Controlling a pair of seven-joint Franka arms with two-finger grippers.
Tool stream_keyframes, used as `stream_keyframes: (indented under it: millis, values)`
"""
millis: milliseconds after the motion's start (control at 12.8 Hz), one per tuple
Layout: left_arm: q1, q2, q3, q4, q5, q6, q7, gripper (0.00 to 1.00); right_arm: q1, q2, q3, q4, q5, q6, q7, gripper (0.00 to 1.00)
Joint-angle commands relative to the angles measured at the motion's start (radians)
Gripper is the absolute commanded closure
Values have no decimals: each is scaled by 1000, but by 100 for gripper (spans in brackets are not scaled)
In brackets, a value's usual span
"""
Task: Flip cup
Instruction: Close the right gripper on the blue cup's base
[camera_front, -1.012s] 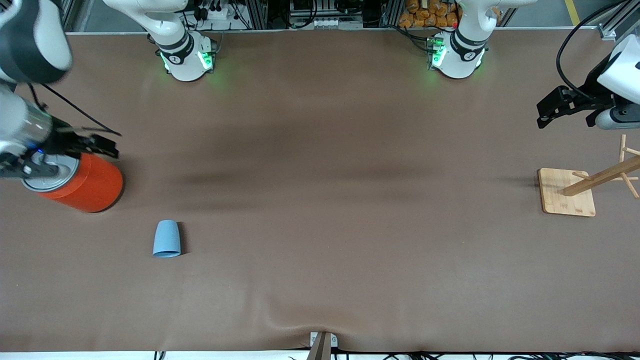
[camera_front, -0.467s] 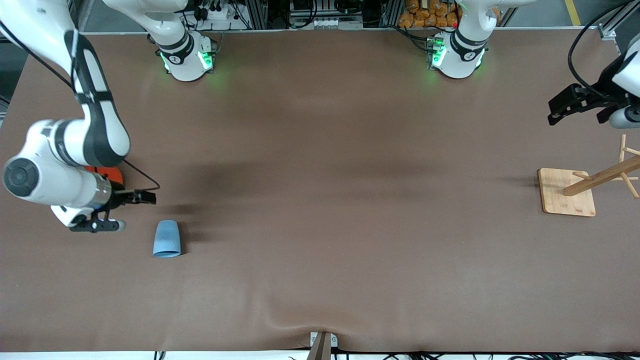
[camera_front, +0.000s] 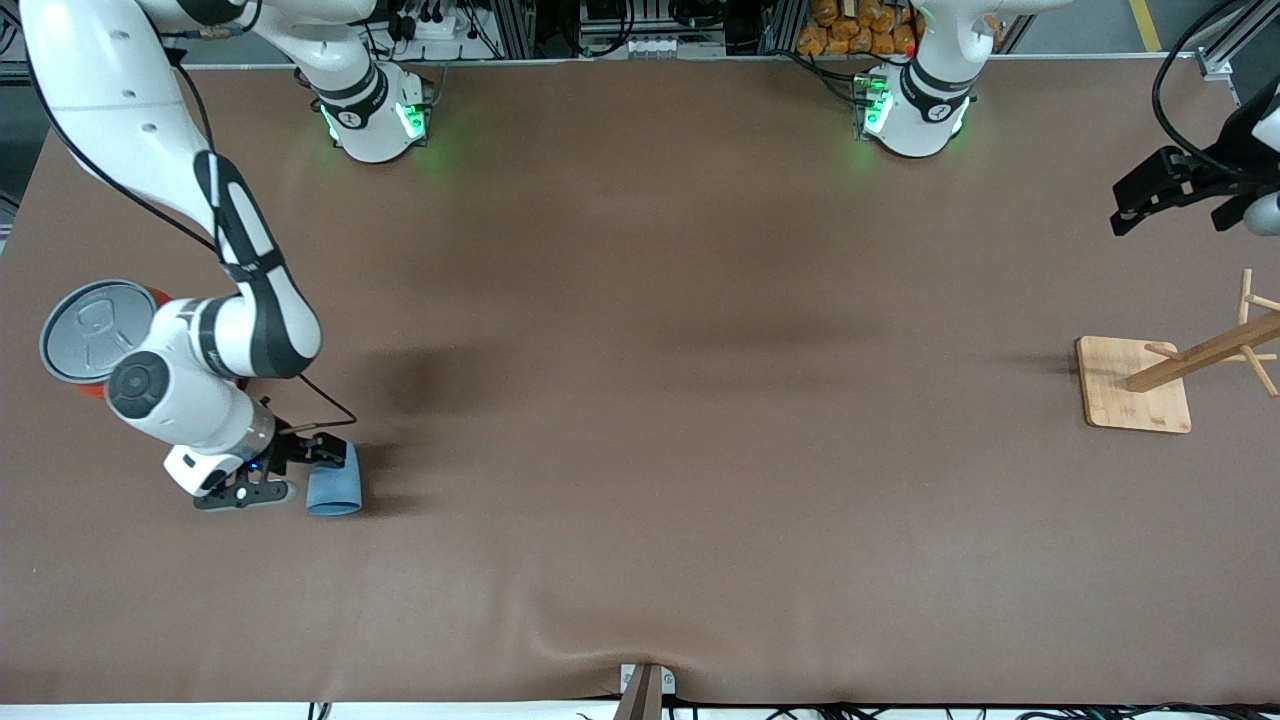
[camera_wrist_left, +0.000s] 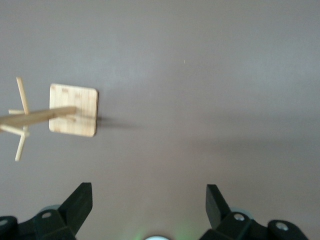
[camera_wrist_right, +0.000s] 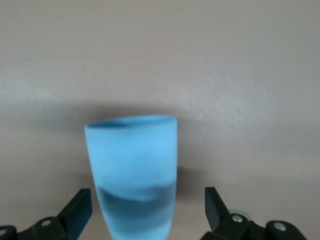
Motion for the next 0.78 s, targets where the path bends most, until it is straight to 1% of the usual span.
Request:
stream_keyframes:
  millis: [0, 156, 233, 311, 389, 467, 623, 700]
  values:
    - [5, -8, -13, 19, 15, -52, 9, 0, 5, 72, 1, 31, -12, 90, -3, 0]
    - [5, -8, -11, 27, 15, -69, 9, 0, 8, 77, 1, 25, -8, 95, 4, 0]
    - [4, -8, -13, 38, 15, -69, 4, 0, 11, 77, 1, 22, -6, 94, 4, 20]
    - [5, -6, -5, 80, 13, -69, 4, 0, 14, 77, 3, 19, -6, 86, 7, 55]
    - [7, -5, -3, 106, 13, -69, 5, 0, 23, 74, 3, 16, -6, 80, 8, 71]
    - [5, -3, -3, 107, 15, -69, 4, 0, 43, 60, 3, 2, -6, 59, 13, 72]
    - [5, 6, -2, 107, 16, -69, 2, 0, 101, 10, 3, -47, -6, 66, 4, 71]
    - [8, 8, 0, 108, 21, -67, 4, 0, 136, -11, 6, -51, -6, 68, 1, 71]
